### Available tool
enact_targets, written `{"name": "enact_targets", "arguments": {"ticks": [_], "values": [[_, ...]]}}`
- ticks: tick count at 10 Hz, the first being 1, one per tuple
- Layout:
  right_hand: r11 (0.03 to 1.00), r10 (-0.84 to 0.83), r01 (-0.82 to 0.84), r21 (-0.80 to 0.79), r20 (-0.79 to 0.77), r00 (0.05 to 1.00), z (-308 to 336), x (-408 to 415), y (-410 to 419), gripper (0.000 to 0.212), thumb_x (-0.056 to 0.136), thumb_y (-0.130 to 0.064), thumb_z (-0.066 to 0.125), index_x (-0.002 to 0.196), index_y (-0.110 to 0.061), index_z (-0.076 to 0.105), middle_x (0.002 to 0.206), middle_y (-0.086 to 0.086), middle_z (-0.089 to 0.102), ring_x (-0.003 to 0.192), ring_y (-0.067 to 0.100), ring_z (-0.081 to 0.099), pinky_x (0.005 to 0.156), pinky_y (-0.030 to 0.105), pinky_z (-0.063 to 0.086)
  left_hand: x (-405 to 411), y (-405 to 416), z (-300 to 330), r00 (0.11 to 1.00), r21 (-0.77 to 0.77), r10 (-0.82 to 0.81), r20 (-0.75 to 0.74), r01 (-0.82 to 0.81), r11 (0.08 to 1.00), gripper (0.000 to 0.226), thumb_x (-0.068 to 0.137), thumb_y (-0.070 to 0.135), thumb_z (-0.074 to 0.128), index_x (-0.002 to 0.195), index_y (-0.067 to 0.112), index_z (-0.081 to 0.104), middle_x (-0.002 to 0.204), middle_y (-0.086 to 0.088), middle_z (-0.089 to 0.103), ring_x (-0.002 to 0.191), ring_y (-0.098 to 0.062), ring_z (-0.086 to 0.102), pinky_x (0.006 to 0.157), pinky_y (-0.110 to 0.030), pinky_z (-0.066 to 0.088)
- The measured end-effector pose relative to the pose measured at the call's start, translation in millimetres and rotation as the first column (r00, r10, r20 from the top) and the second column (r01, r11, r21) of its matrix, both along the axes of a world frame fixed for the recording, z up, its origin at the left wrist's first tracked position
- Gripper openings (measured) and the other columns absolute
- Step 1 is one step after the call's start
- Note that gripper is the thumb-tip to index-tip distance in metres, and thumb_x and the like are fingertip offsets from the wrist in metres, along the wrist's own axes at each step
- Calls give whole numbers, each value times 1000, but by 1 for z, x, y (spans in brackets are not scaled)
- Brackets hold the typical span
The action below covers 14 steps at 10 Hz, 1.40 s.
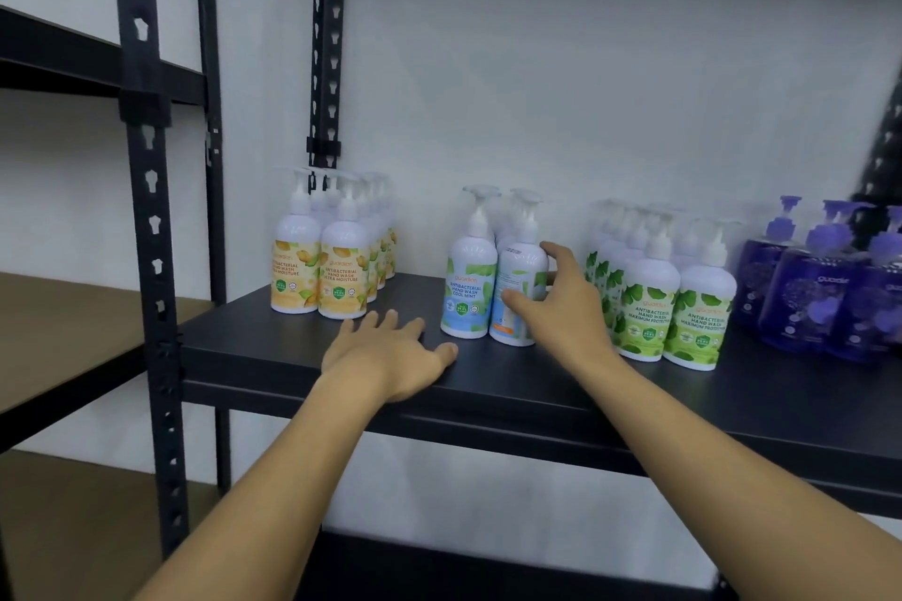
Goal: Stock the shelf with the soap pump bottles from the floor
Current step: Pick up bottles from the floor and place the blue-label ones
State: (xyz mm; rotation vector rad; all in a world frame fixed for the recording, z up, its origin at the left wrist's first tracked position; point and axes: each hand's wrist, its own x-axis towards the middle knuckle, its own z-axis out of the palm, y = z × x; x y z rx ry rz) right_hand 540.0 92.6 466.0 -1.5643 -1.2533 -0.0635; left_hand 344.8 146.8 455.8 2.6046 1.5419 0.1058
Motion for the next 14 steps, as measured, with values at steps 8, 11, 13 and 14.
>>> {"name": "enact_targets", "arguments": {"ticks": [8,11,13,14], "values": [[998,18,-13,-62,89,996,-8,10,3,81,73,-35,78,131,-38,22,111,7,63,94,24,65,80,47,56,1,0,-2,1000,12,22,2,-22,1000,76,95,71,17,159,31,12,167,-1,5,154,-23,3,124,-43,4],[992,117,-112,-50,108,987,-9,17,-2,83,82,-9,73,147,-25,25,103,-3,61,82,4,62,64,9,46,0,-2,0,1000,6,15,-6,-15,1000,75,96,71,17,159,31,12,167,-2,5,154,-24,3,123,-44,4],[996,86,-85,-16,94,992,-8,16,-1,83,75,-17,84,138,-27,32,93,-15,55,83,1,60,67,17,46,0,-2,-2,1000,6,20,11,-20,1000,75,96,72,18,159,31,13,167,-1,5,154,-23,3,123,-43,4],[994,111,-108,-32,100,989,-9,17,-2,82,77,-11,78,139,-28,28,97,-11,57,82,2,61,64,13,45,-1,-2,-2,1000,8,17,12,-17,1000,75,96,71,18,159,31,13,167,-1,5,154,-23,3,123,-43,4]]}}
